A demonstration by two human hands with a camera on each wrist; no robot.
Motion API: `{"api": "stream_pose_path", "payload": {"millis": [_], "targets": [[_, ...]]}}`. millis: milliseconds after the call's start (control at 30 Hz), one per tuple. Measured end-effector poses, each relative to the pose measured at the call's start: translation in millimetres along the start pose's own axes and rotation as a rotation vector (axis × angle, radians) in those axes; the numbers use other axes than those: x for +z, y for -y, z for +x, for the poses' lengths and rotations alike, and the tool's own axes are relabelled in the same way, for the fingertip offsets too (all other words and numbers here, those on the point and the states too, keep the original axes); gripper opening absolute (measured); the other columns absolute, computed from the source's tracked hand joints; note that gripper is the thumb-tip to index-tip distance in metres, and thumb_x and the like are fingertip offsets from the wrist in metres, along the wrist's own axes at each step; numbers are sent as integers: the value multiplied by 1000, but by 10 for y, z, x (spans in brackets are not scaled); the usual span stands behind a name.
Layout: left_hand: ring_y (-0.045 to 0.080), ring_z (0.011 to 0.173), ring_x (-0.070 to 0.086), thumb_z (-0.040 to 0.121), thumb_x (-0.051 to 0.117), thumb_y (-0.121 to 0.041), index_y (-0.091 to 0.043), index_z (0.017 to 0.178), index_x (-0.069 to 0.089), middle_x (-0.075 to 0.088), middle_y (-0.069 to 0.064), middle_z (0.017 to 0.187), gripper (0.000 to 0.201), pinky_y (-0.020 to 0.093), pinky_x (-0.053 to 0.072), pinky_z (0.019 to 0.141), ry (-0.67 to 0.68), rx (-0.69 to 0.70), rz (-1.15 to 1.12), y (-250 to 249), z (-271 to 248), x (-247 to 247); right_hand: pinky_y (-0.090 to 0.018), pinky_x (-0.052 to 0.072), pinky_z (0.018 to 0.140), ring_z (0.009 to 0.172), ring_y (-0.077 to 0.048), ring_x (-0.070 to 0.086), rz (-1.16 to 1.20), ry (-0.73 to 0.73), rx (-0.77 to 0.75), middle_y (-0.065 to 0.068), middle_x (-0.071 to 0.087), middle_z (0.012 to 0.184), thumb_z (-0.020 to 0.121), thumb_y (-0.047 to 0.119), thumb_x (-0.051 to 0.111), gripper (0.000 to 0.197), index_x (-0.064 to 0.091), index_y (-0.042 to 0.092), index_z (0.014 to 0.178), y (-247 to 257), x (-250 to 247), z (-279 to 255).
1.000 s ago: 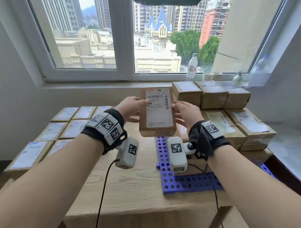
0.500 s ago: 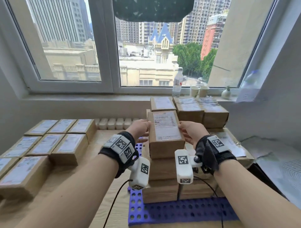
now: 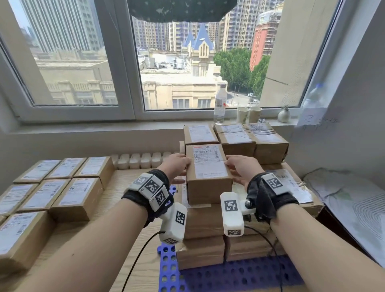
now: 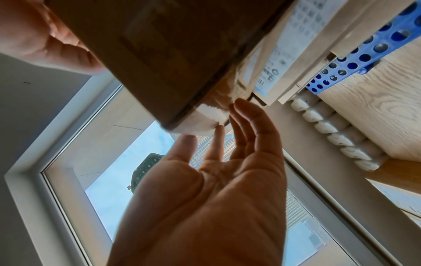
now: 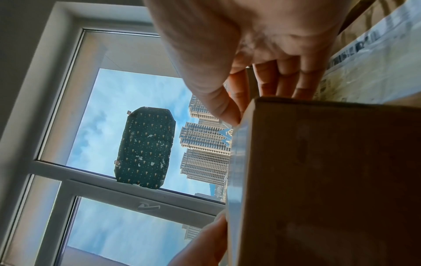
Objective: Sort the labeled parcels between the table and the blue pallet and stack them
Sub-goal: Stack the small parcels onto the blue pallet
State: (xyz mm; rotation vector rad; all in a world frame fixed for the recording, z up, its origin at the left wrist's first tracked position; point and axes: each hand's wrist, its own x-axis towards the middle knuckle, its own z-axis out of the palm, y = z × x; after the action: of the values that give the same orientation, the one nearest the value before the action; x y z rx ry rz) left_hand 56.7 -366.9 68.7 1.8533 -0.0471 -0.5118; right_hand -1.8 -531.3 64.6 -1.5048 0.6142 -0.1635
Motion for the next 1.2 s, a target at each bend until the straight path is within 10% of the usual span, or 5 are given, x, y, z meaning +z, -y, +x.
{"api": "stream_pose_path", "payload": {"millis": [467,833,967,1200], "targets": [[24,116,54,99,47,-31,-13,117,51,56,6,121,26,45,52,92,-9,6,18,30,69,-78,-23,50,58,64,-12,60,-22,-28,28,-2,65,78,88,6,51,19,67,14,93,23,44,-21],[25,116,55,100,45,-27,-14,128,49,56,6,124,31,45,53,88,48,24,43,-7,27,-105,-22,49,58,66,-11,57,-25,-54,51,0,63,77,89,3,49,22,66,17,84,45,95,-17],[22,113,53,100,47,-33,-13,133,45,51,4,121,39,43,52,89,23,54,78,-44,14,-178,-34,56,81,84,-18,60,-54,-138,-33,-7,64,90,83,4,55,21,68,18,74,118,37,16],[21,109,55,97,50,-36,-10,135,45,56,6,122,46,38,51,89,-72,196,113,-104,8,-473,-32,53,86,74,-13,57,44,-68,-210,-2,61,80,86,2,54,20,67,16,82,517,144,-157]]}}
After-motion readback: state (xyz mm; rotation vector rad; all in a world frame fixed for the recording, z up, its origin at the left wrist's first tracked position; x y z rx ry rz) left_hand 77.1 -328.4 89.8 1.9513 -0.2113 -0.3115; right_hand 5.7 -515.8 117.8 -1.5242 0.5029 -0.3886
